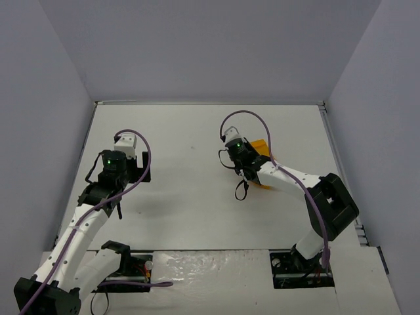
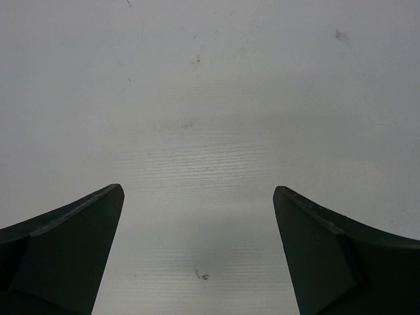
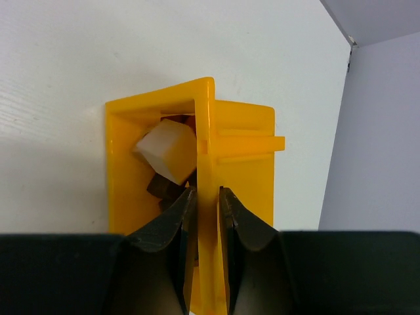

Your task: Build the wood block tower

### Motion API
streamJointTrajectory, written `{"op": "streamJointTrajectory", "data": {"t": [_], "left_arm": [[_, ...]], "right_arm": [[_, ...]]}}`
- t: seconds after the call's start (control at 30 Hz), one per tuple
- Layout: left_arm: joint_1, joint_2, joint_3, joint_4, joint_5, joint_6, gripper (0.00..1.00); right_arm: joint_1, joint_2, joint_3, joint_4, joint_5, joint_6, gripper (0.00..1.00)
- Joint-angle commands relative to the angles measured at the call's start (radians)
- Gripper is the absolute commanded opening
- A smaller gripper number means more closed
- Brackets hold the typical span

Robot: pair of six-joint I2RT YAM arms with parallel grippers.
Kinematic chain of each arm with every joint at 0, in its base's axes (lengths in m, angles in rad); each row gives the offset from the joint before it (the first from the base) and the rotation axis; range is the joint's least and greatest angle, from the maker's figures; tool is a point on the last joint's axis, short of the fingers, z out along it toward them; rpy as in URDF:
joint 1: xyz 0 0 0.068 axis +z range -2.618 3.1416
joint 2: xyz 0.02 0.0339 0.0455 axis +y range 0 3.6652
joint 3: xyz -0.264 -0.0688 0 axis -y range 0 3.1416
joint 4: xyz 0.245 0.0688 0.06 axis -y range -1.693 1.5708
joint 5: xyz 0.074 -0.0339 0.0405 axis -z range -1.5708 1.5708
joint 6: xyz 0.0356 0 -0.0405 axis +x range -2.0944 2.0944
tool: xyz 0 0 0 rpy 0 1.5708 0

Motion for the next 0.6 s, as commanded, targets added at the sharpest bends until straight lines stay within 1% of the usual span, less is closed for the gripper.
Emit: {"op": "streamJointTrajectory", "data": {"t": [0.0,0.27,0.37,0.47,0.57], "left_arm": [[-0.007,0.001,0.060,0.033,-0.004,0.001,0.97],[-0.006,0.005,0.059,0.033,0.000,0.001,0.97],[-0.006,0.007,0.060,0.033,0.003,0.001,0.97],[-0.006,0.013,0.060,0.031,0.006,-0.001,0.97],[-0.007,0.020,0.061,0.031,0.018,-0.002,0.97]], "right_arm": [[0.013,-0.015,0.006,0.004,0.014,0.046,0.20],[0.014,-0.047,0.045,-0.048,-0.044,0.087,0.34],[0.015,-0.067,0.062,-0.069,-0.072,0.105,0.42],[0.014,-0.101,0.077,-0.089,-0.100,0.119,0.52],[0.014,-0.139,0.092,-0.128,-0.134,0.135,0.70]]}}
